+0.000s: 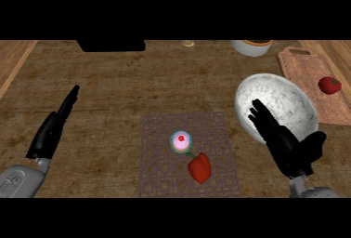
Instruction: Pick the bell pepper from the placemat and place it in the bowl
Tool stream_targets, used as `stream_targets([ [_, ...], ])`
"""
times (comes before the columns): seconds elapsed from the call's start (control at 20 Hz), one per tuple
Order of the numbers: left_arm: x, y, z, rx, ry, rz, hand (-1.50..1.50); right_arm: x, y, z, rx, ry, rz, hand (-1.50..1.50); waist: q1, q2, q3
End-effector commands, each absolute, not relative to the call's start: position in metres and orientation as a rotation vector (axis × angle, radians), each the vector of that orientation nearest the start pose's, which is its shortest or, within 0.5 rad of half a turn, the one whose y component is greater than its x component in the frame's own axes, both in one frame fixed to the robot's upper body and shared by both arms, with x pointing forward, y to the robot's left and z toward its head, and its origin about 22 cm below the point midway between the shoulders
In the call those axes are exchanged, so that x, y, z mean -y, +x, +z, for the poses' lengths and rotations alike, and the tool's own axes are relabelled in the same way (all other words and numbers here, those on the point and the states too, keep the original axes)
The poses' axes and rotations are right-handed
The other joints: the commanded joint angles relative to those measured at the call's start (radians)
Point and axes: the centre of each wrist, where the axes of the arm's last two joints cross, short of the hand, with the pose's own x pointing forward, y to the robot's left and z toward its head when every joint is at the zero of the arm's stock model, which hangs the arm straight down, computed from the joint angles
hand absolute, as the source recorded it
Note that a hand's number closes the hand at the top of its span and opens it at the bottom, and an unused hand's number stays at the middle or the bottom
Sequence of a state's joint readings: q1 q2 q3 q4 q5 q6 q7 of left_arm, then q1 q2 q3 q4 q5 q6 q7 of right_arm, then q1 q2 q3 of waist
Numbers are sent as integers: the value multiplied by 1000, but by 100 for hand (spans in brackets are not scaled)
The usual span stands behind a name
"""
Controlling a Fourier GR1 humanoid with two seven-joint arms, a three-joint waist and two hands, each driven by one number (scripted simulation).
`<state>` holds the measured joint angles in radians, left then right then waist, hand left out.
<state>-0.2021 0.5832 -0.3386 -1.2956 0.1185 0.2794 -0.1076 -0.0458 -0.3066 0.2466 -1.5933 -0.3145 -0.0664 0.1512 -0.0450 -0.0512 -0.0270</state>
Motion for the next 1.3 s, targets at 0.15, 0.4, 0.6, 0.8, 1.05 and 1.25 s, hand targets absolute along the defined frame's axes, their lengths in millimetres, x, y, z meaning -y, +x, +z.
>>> stream_targets([
  [0.15,-258,280,11,1565,59,-256,0,218,223,53,1703,-125,386,150,13,34,22],
  [0.4,-219,263,-7,1468,-159,-96,0,254,213,48,1686,-609,167,-150,-53,22,21],
  [0.6,-211,271,15,1490,-245,-109,0,182,170,27,1876,-521,462,-150,25,41,25],
  [0.8,-210,271,11,1478,-236,-113,0,165,145,26,1785,-650,701,-150,21,42,20],
  [1.05,-212,266,8,1476,-248,-116,0,171,141,28,1498,-931,841,-150,11,39,16],
  [1.25,-205,273,25,1493,-254,-124,0,147,144,53,1277,-1005,900,-150,34,45,19],
])
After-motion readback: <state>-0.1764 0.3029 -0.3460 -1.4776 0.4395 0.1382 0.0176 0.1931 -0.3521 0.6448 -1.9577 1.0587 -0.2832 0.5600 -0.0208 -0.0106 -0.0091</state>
